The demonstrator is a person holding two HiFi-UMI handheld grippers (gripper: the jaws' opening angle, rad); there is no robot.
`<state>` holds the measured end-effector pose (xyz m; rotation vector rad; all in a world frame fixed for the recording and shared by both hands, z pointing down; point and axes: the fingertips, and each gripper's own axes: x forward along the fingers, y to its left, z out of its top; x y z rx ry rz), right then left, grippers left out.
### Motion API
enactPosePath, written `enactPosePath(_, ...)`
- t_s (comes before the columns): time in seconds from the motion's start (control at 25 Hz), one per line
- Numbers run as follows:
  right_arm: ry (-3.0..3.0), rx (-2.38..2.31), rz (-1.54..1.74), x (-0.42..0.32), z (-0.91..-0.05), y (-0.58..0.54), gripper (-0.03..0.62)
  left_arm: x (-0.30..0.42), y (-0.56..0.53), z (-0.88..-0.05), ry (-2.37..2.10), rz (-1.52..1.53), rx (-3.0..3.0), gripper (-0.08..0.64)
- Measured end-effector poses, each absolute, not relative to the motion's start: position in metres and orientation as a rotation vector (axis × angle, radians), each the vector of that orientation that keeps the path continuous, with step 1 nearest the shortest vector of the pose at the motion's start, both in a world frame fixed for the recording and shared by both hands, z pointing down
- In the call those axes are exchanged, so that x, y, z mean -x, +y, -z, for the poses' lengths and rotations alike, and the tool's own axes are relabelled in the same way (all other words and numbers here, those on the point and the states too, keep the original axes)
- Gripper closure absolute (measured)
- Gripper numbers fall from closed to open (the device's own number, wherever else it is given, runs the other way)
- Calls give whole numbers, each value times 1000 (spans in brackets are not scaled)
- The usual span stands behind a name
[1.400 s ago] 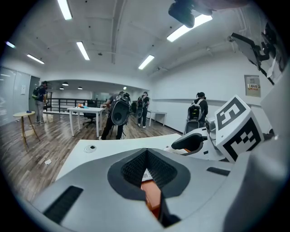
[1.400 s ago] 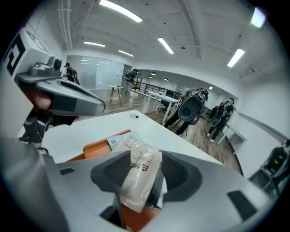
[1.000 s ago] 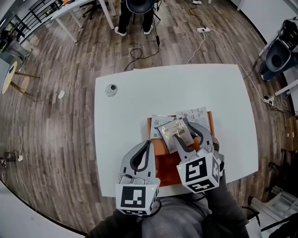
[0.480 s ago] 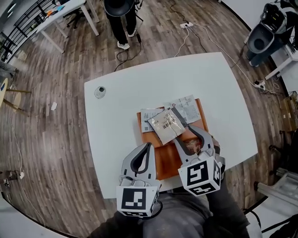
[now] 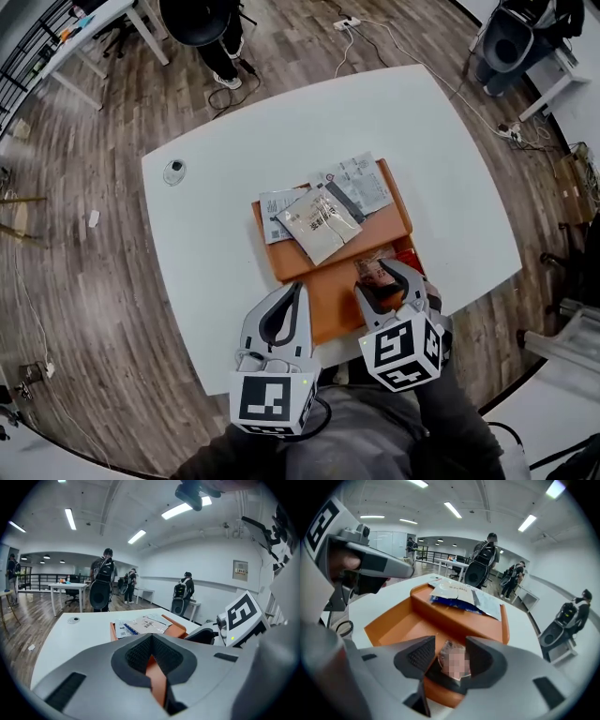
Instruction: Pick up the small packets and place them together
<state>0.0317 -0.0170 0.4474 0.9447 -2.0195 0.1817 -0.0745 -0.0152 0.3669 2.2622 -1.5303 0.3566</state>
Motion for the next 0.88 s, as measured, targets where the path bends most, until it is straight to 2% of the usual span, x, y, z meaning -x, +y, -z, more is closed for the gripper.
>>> enactPosePath(0.36, -1972, -1023, -182, -54, -445, -24, 391, 66, -21, -368, -1489, -364, -2293, 563)
enactPosePath(0.88, -1954, -1039, -191, -93, -443, -8, 391, -20, -23, -366, -1259, -421, -2429, 563)
